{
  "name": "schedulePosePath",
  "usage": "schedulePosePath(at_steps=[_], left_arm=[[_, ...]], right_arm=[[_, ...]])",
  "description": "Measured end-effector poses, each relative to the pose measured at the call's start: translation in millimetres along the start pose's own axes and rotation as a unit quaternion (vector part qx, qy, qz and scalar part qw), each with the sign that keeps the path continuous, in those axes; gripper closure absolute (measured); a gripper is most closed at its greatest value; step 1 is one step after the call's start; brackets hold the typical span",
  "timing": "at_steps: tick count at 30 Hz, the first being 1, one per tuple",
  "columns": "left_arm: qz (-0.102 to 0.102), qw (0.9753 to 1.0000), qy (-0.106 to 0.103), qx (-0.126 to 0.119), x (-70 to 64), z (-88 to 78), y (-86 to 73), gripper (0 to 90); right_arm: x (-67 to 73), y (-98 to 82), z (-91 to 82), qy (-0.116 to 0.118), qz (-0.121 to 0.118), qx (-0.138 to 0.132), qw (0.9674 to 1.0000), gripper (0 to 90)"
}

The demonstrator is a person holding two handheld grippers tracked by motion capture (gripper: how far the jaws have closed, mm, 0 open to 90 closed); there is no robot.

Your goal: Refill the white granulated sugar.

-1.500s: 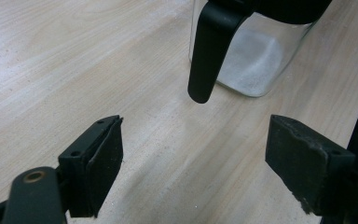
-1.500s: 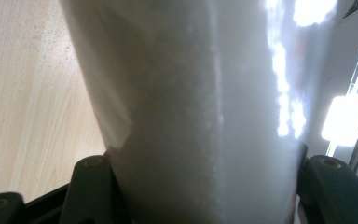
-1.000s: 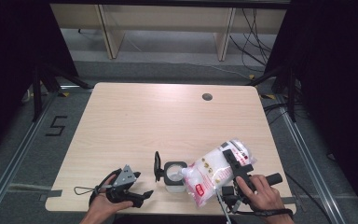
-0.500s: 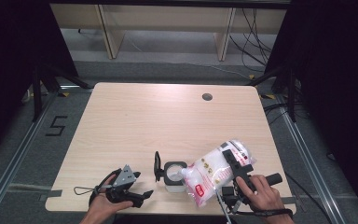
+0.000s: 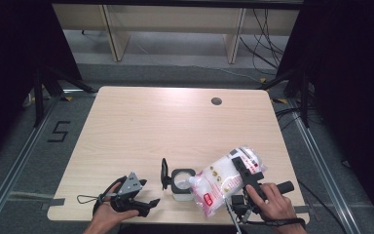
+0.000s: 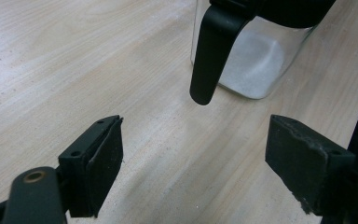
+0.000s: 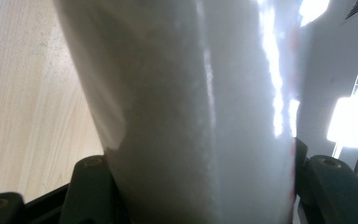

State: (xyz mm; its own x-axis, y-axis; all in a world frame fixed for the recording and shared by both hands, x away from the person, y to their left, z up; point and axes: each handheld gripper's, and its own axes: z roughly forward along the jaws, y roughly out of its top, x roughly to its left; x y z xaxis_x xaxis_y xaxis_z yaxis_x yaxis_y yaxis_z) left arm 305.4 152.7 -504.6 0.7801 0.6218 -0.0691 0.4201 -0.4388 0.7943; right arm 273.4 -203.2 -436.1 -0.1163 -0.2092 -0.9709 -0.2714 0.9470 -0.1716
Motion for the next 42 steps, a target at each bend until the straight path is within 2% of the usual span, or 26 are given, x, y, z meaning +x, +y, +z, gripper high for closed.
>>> schedulePosePath(at_steps=[1, 2, 3, 4, 7, 9, 11, 12, 14, 17, 18, 19, 20, 23, 24, 25, 28, 29, 30, 32, 33, 36, 37, 38, 41, 42], left_arm=[[0.000, 1.0000, 0.000, 0.000, -0.3, -0.3, -0.1, 18.6], [0.000, 1.0000, 0.000, 0.000, -0.3, -0.3, -0.1, 18.6], [0.001, 1.0000, 0.000, 0.000, -0.2, -0.3, 0.0, 18.7], [0.002, 1.0000, 0.003, 0.002, 0.5, -0.3, 0.0, 18.6], [0.000, 1.0000, 0.003, 0.000, 0.4, -0.4, -0.1, 18.6], [0.000, 1.0000, 0.003, -0.002, 0.2, -0.4, -0.1, 18.6], [-0.003, 1.0000, 0.005, -0.002, 0.1, -0.4, -0.3, 18.6], [-0.003, 1.0000, 0.005, -0.002, 0.1, -0.5, -0.2, 18.7], [-0.003, 1.0000, 0.005, -0.002, 0.1, -0.4, -0.2, 18.7], [0.000, 1.0000, 0.003, 0.000, 0.4, -0.6, -0.1, 18.7], [0.000, 1.0000, 0.004, -0.002, 0.3, -0.5, 0.0, 18.6], [-0.003, 1.0000, 0.005, -0.002, 0.1, -0.4, -0.2, 18.7], [-0.003, 1.0000, 0.005, -0.002, 0.3, -0.4, -0.2, 18.6], [-0.003, 1.0000, 0.004, -0.002, 0.2, -0.5, -0.2, 18.6], [-0.009, 0.9999, 0.003, -0.007, -0.7, 0.2, -0.2, 18.6], [-0.003, 1.0000, 0.005, -0.002, 0.2, -0.4, -0.1, 18.6], [0.001, 1.0000, 0.001, -0.002, 0.1, -0.7, 0.0, 18.6], [-0.008, 0.9999, 0.002, -0.007, -0.6, -0.2, 0.0, 18.6], [-0.008, 0.9999, 0.002, -0.007, -0.6, -0.2, 0.0, 18.7], [-0.001, 1.0000, 0.003, -0.003, 0.3, -1.0, 0.0, 18.7], [-0.008, 0.9999, 0.003, -0.010, -0.8, -0.1, 0.0, 18.7], [-0.002, 1.0000, 0.002, -0.003, -0.1, -0.8, 0.0, 18.7], [-0.010, 0.9999, 0.002, -0.012, -1.2, -0.2, -0.1, 18.7], [-0.006, 0.9999, 0.002, -0.010, -0.2, -0.3, 0.1, 18.6], [-0.002, 1.0000, 0.005, -0.004, 1.1, -0.9, -0.1, 18.7], [0.003, 1.0000, 0.005, -0.003, 1.1, -1.3, 0.1, 18.7]], right_arm=[[-3.6, 1.1, 1.3, -0.004, -0.029, -0.009, 0.9995, 43.1], [-1.2, 0.8, 0.0, -0.001, -0.016, -0.002, 0.9999, 43.1], [-1.2, 0.7, -0.1, -0.001, -0.012, -0.003, 0.9999, 43.1], [-2.9, 0.7, 0.6, -0.005, -0.020, -0.009, 0.9998, 43.1], [-3.0, 0.8, 0.8, -0.003, -0.020, -0.007, 0.9998, 43.2], [-2.5, 0.2, 0.4, -0.002, -0.015, -0.007, 0.9999, 43.1], [-1.6, 0.1, -0.8, 0.013, -0.007, 0.007, 0.9999, 43.1], [-1.8, 0.0, -0.5, 0.012, -0.009, 0.004, 0.9999, 43.2], [0.2, -0.6, -0.4, 0.007, 0.001, 0.003, 1.0000, 43.1], [0.1, 0.0, -0.1, 0.006, -0.001, 0.002, 1.0000, 43.1], [-0.8, 0.5, 0.0, 0.001, -0.011, -0.004, 0.9999, 43.1], [-0.9, 0.6, 0.2, 0.002, -0.012, -0.005, 0.9999, 43.2], [-2.6, 0.9, 1.3, 0.000, -0.025, -0.010, 0.9996, 43.2], [-2.0, 1.2, 0.8, -0.002, -0.024, -0.008, 0.9997, 43.2], [-0.6, 0.7, 0.2, 0.002, -0.016, -0.004, 0.9999, 43.1], [-2.3, 0.9, 1.0, -0.004, -0.025, -0.010, 0.9996, 43.2], [-0.9, 0.7, -0.2, 0.000, -0.018, -0.002, 0.9998, 43.1], [-1.0, 0.4, 0.0, 0.001, -0.013, -0.004, 0.9999, 43.2], [-1.0, 0.4, 0.0, 0.001, -0.013, -0.004, 0.9999, 43.2], [-2.2, 0.8, 0.7, -0.004, -0.027, -0.008, 0.9996, 43.2], [-1.4, 0.7, 0.6, -0.002, -0.024, -0.007, 0.9997, 43.2], [-0.4, 0.8, 0.2, 0.003, -0.016, -0.004, 0.9999, 43.1], [-1.0, 1.5, -0.3, 0.009, -0.017, -0.002, 0.9998, 43.1], [0.2, 1.3, -0.9, 0.009, -0.010, 0.000, 0.9999, 43.2], [-3.6, 2.6, -1.4, 0.007, -0.029, 0.000, 0.9996, 43.2], [-0.9, 1.6, -1.1, 0.005, -0.016, -0.002, 0.9999, 43.2]])
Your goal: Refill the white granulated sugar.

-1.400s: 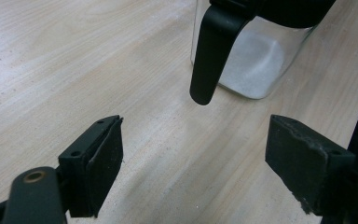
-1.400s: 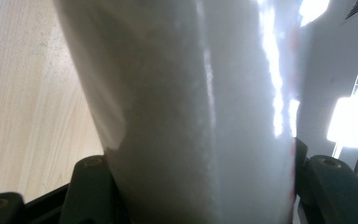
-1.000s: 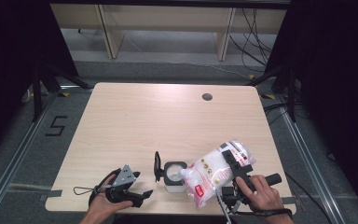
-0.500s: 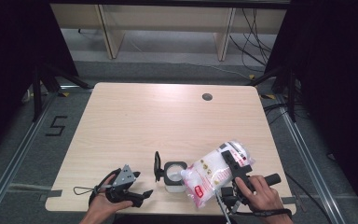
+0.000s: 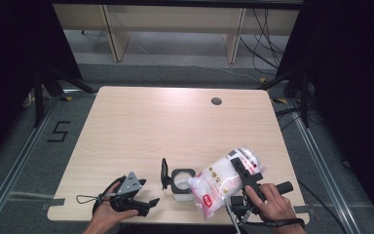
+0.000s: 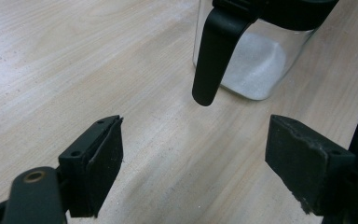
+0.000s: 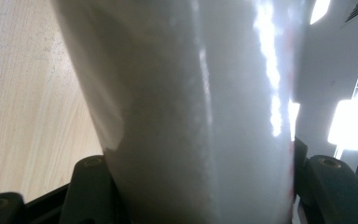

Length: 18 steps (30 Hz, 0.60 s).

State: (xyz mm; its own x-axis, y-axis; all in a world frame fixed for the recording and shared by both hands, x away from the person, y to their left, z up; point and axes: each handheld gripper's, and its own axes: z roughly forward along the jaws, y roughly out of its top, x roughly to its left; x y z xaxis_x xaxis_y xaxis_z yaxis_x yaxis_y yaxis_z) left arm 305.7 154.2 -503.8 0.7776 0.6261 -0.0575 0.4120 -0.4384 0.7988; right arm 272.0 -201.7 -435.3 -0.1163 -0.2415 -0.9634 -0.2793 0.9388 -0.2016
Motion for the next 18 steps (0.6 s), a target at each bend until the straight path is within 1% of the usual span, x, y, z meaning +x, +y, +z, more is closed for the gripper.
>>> schedulePosePath(at_steps=[1, 2, 3, 4, 6, 7, 8, 9, 10, 11, 12, 13, 14, 15, 16, 17, 18], left_arm=[[-0.016, 0.9998, -0.004, -0.011, -2.7, 1.6, -0.1, 18.7], [-0.010, 0.9999, -0.003, -0.006, -2.0, 1.1, 0.0, 18.6], [-0.010, 0.9999, -0.003, -0.006, -2.0, 1.1, 0.0, 18.7], [-0.004, 1.0000, -0.002, -0.001, -1.0, 0.4, -0.1, 18.7], [-0.004, 1.0000, -0.003, -0.001, -1.0, 0.2, 0.0, 18.7], [-0.006, 1.0000, -0.002, -0.007, -1.1, 0.8, 0.2, 18.7], [-0.006, 1.0000, -0.002, -0.007, -1.1, 0.8, 0.2, 18.7], [0.002, 1.0000, -0.001, -0.001, -0.1, -0.2, 0.2, 18.7], [0.001, 1.0000, -0.002, -0.001, -0.3, -0.2, 0.1, 18.7], [-0.015, 0.9998, -0.003, -0.010, -2.4, 1.2, -0.1, 18.7], [-0.014, 0.9998, -0.003, -0.011, -2.2, 1.2, 0.0, 18.7], [-0.014, 0.9998, -0.003, -0.011, -2.2, 1.2, 0.0, 18.7], [-0.010, 0.9999, -0.003, -0.005, -1.7, 0.4, -0.1, 18.7], [-0.010, 0.9999, -0.003, -0.005, -1.7, 0.4, -0.1, 18.7], [-0.013, 0.9999, -0.004, -0.010, -2.0, 0.8, 0.1, 18.7], [-0.008, 0.9999, -0.004, -0.010, -1.5, 0.8, 0.3, 18.7], [-0.010, 0.9999, -0.001, -0.011, -1.8, 1.0, 0.0, 18.7]], right_arm=[[-1.7, 0.5, -1.6, 0.007, -0.005, 0.009, 0.9999, 43.2], [2.1, -1.0, 0.1, -0.005, 0.015, -0.001, 0.9999, 43.2], [2.1, -1.0, 0.1, -0.005, 0.015, -0.001, 0.9999, 43.2], [1.1, -0.9, 0.3, -0.004, 0.004, 0.000, 1.0000, 43.1], [1.3, -0.8, 0.1, -0.003, 0.002, 0.002, 1.0000, 43.2], [2.7, -0.8, -0.8, -0.001, 0.009, 0.008, 0.9999, 43.2], [2.0, -0.3, -1.2, 0.005, 0.006, 0.012, 0.9999, 43.2], [0.8, 0.2, -1.3, 0.006, -0.002, 0.013, 0.9999, 43.2], [0.8, 0.2, -1.3, 0.006, -0.002, 0.013, 0.9999, 43.2], [1.9, 0.3, -1.9, 0.010, 0.004, 0.017, 0.9998, 43.2], [1.3, 0.6, -2.0, 0.009, -0.001, 0.016, 0.9998, 43.2], [1.3, 0.6, -2.0, 0.009, -0.001, 0.016, 0.9998, 43.2], [2.6, 0.3, -0.6, 0.000, 0.001, 0.007, 1.0000, 43.2], [2.2, 0.5, -0.9, -0.002, -0.002, 0.008, 1.0000, 43.2], [0.7, 0.7, -0.8, -0.003, -0.011, 0.006, 0.9999, 43.2], [1.1, 0.6, -1.2, -0.003, -0.005, 0.006, 1.0000, 43.2], [0.4, 0.7, -1.2, -0.002, -0.008, 0.007, 0.9999, 43.2]])
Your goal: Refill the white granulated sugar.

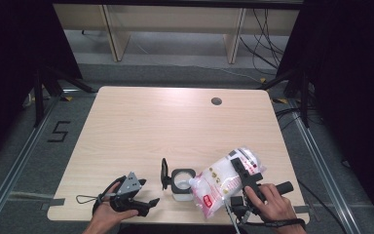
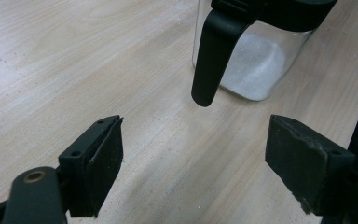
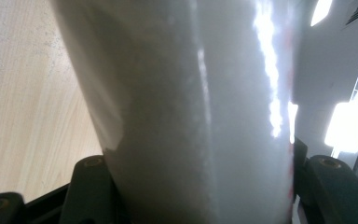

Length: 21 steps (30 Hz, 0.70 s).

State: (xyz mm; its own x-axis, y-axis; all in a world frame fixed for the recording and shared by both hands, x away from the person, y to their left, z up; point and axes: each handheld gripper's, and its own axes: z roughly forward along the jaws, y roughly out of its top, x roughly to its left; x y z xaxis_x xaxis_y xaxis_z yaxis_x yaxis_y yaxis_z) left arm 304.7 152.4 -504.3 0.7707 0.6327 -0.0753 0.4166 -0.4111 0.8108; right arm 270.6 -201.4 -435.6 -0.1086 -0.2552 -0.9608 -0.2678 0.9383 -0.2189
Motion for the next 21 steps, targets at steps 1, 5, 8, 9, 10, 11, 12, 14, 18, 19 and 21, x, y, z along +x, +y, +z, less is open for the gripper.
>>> schedulePosePath(at_steps=[1, 5, 8, 9, 10, 11, 12, 14, 18, 19, 21], left_arm=[[0.000, 1.0000, 0.000, 0.000, 0.0, 0.0, 0.0, 18.7], [0.004, 1.0000, 0.001, 0.004, 0.6, -0.4, 0.1, 18.7], [0.000, 1.0000, -0.001, 0.001, 0.1, -0.3, 0.3, 18.7], [0.000, 1.0000, -0.001, 0.001, 0.1, -0.3, 0.3, 18.7], [0.009, 0.9999, 0.002, 0.012, 2.3, -1.6, 0.5, 18.7], [0.009, 0.9999, 0.002, 0.012, 2.3, -1.6, 0.5, 18.7], [-0.004, 1.0000, 0.000, 0.001, 0.5, -0.8, 0.2, 18.7], [0.001, 1.0000, -0.001, -0.001, 1.2, -0.6, 0.3, 18.7], [-0.003, 1.0000, -0.003, 0.002, 0.2, -0.4, 0.3, 18.7], [-0.003, 1.0000, -0.003, 0.002, 0.2, -0.4, 0.3, 18.7], [0.011, 0.9998, 0.003, 0.014, 2.8, -1.5, 0.2, 18.7]], right_arm=[[1.0, 0.8, -1.9, 0.005, 0.013, 0.011, 0.9998, 43.2], [-1.9, 1.5, -1.9, -0.006, -0.002, 0.001, 1.0000, 43.2], [-1.1, 2.1, -1.8, -0.005, -0.010, 0.008, 0.9999, 43.2], [-1.1, 2.1, -1.8, -0.005, -0.010, 0.008, 0.9999, 43.2], [-1.6, 1.5, -1.6, -0.003, -0.008, 0.006, 0.9999, 43.2], [-1.6, 1.5, -1.6, -0.003, -0.008, 0.006, 0.9999, 43.2], [-1.3, 1.8, -1.5, -0.006, -0.010, 0.006, 0.9999, 43.2], [-2.8, 1.9, -0.9, -0.004, -0.024, 0.006, 0.9997, 43.2], [-1.5, 2.5, -0.7, -0.002, -0.023, 0.005, 0.9997, 43.2], [-1.5, 2.5, -0.7, -0.002, -0.023, 0.005, 0.9997, 43.2], [-0.3, 2.7, -0.9, -0.003, -0.008, 0.003, 1.0000, 43.2]])
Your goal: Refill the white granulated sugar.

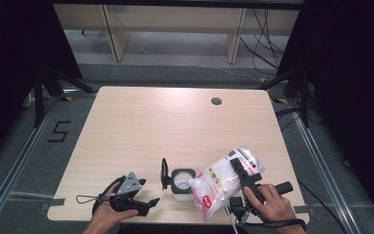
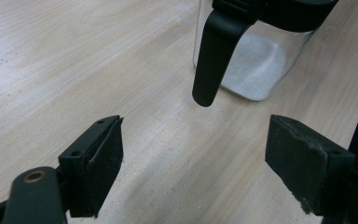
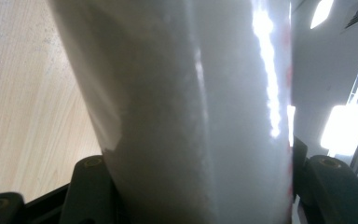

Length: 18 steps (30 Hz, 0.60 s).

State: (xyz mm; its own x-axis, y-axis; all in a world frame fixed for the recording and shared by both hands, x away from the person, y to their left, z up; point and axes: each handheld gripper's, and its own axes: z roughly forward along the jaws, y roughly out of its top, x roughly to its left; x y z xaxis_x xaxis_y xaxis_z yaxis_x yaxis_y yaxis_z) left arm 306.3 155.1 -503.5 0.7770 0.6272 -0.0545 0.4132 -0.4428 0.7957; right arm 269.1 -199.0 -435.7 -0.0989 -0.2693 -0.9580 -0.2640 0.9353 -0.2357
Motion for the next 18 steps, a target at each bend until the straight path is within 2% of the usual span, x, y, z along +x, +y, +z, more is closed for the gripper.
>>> schedulePosePath(at_steps=[1, 2, 4, 5, 6, 7, 8, 9, 10, 12, 13, 14, 15, 18], left_arm=[[-0.001, 1.0000, 0.000, 0.002, -0.1, -0.6, 0.1, 18.7], [-0.015, 0.9998, -0.004, -0.010, -2.2, 0.8, 0.1, 18.7], [-0.016, 0.9998, -0.005, -0.012, -2.5, 0.9, 0.0, 18.7], [0.001, 1.0000, -0.001, 0.001, -0.1, -0.7, 0.1, 18.7], [-0.001, 1.0000, 0.000, 0.001, -0.2, -0.5, 0.1, 18.7], [-0.014, 0.9998, -0.004, -0.010, -2.1, 0.6, 0.2, 18.7], [-0.014, 0.9998, -0.004, -0.010, -2.1, 0.6, 0.2, 18.7], [-0.016, 0.9998, -0.005, -0.013, -2.5, 0.9, 0.0, 18.7], [-0.010, 0.9999, -0.003, -0.009, -1.7, 0.3, -0.1, 18.7], [-0.011, 0.9999, 0.001, -0.012, -2.3, 0.3, -0.1, 18.7], [-0.012, 0.9998, -0.003, -0.013, -2.0, 0.5, 0.1, 18.7], [-0.016, 0.9998, -0.001, -0.014, -2.9, 0.6, -0.1, 18.7], [-0.002, 1.0000, 0.001, -0.004, -0.9, -0.8, 0.0, 18.7], [-0.008, 0.9999, -0.002, -0.011, -1.7, 0.1, 0.3, 18.7]], right_arm=[[-1.1, 0.6, -0.1, 0.005, -0.004, 0.002, 1.0000, 43.2], [0.3, 0.1, 0.7, 0.003, -0.003, -0.002, 1.0000, 43.2], [-0.4, 0.0, 0.9, 0.004, -0.004, -0.003, 1.0000, 43.2], [-0.3, -0.5, 1.0, 0.005, -0.001, -0.002, 1.0000, 43.2], [-0.1, -0.9, 1.2, 0.005, 0.000, -0.003, 1.0000, 43.2], [0.0, -2.6, 1.6, 0.006, 0.009, -0.007, 0.9999, 43.3], [0.0, -2.6, 1.6, 0.006, 0.009, -0.007, 0.9999, 43.3], [-2.5, -3.1, 1.6, 0.020, 0.007, -0.005, 0.9998, 43.3], [0.8, -3.9, 2.4, 0.012, 0.020, -0.008, 0.9997, 43.3], [0.3, -3.5, 1.7, 0.017, 0.018, -0.002, 0.9997, 43.3], [-1.3, -3.9, 2.6, 0.012, 0.010, -0.010, 0.9998, 43.3], [-0.6, -3.9, 2.8, 0.009, 0.019, -0.012, 0.9997, 43.3], [0.1, -4.3, 2.7, 0.012, 0.020, -0.012, 0.9997, 43.3], [0.0, -4.6, 2.8, 0.009, 0.023, -0.016, 0.9996, 43.4]])
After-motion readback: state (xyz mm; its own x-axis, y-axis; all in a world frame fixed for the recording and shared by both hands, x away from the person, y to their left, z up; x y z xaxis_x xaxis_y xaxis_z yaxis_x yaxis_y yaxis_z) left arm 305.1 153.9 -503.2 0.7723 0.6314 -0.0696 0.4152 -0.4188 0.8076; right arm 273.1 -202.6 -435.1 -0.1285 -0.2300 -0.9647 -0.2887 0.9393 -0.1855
